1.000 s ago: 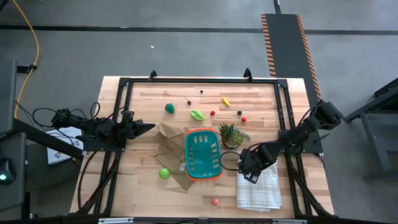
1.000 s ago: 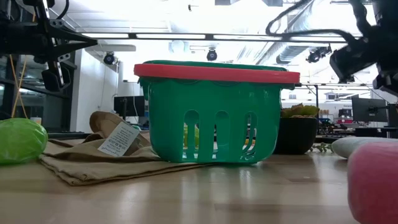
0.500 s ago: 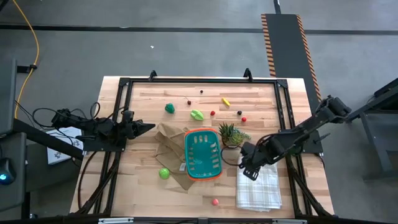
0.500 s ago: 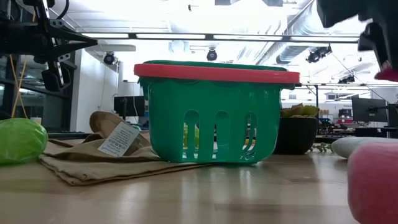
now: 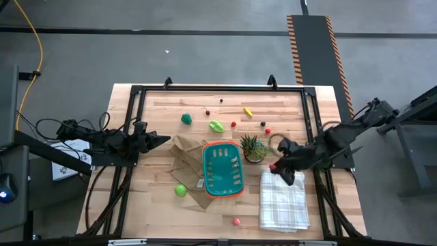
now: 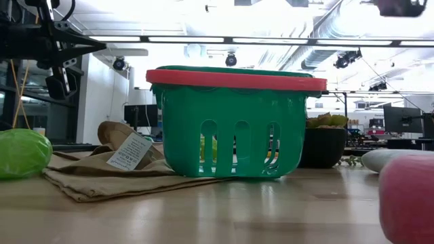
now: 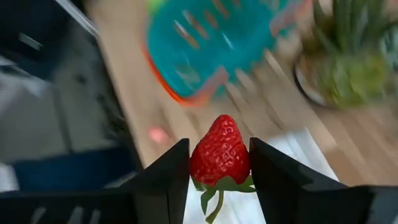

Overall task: Pick and placing Produce into tupperware
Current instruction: Put the red strawberry into the green basket

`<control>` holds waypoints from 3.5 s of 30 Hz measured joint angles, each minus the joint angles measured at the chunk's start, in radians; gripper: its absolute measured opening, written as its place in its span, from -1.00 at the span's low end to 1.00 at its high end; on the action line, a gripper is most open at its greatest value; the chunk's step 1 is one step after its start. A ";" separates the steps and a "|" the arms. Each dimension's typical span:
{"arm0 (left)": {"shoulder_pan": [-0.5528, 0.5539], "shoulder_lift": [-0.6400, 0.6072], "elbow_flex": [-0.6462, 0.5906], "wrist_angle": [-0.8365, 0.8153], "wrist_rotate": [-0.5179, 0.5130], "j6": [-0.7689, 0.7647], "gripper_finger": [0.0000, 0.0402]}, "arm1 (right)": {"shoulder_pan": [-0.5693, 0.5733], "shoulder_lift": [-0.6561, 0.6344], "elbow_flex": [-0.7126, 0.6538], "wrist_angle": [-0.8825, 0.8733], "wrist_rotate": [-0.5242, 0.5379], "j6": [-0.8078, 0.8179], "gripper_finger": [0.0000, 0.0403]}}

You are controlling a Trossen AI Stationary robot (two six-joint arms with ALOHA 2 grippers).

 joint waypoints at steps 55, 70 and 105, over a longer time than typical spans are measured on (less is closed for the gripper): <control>0.000 0.000 0.000 0.000 -0.011 0.024 -1.00 | -0.466 -0.089 0.567 0.125 0.011 -0.964 -0.32; 0.000 0.000 0.000 0.000 -0.011 0.024 -1.00 | -0.768 0.165 0.702 -0.081 -0.381 -0.946 -0.32; 0.000 0.000 0.000 0.000 -0.011 0.085 -1.00 | -0.623 0.631 0.703 -0.201 -0.442 -1.017 -0.32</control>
